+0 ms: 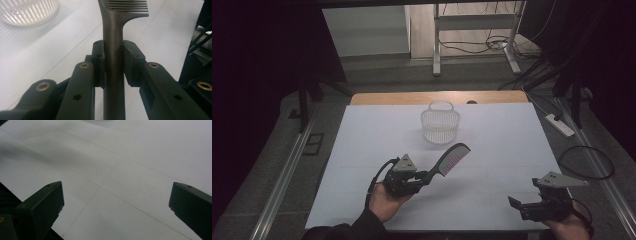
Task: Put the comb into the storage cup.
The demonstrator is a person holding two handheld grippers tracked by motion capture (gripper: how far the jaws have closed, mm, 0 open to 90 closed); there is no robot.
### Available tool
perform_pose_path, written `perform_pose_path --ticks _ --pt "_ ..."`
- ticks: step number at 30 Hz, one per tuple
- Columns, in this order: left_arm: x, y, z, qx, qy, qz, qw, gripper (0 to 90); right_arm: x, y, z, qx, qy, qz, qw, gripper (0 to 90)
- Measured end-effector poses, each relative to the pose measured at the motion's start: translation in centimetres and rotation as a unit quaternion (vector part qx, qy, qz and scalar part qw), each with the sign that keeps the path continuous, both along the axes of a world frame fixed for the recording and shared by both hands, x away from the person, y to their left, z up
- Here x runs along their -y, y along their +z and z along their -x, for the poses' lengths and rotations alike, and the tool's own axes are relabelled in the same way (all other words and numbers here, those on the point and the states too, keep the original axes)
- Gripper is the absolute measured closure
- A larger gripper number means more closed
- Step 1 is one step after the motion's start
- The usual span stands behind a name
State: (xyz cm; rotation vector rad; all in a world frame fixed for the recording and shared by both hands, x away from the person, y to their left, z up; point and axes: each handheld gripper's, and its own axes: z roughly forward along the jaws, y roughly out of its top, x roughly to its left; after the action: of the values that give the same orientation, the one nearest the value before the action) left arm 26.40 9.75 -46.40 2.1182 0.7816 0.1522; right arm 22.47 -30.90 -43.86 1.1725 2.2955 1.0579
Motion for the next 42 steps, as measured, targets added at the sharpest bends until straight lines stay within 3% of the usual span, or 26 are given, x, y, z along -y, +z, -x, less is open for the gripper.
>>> perform_pose_path --ticks 17,23,32,42 --pt "-0.1 0.3 0.2 0.017 -0.004 0.011 0.9998 72.3 -1.5 1.1 -0.9 0.036 0.05 -0.028 0.9977 0.0" --pt "-0.2 0.3 0.1 0.02 -0.001 0.019 0.9996 72.3 -2.2 1.6 -1.7 0.027 0.063 -0.045 0.9966 0.0" --pt "-0.3 0.5 0.2 0.024 0.0 0.024 0.9994 72.3 -3.4 2.0 -2.8 -0.001 0.067 -0.107 0.992 0.0" --pt "-0.2 0.5 0.3 0.031 0.0 0.024 0.9992 72.3 -5.5 2.3 -3.5 -0.009 0.087 -0.103 0.9909 0.0"
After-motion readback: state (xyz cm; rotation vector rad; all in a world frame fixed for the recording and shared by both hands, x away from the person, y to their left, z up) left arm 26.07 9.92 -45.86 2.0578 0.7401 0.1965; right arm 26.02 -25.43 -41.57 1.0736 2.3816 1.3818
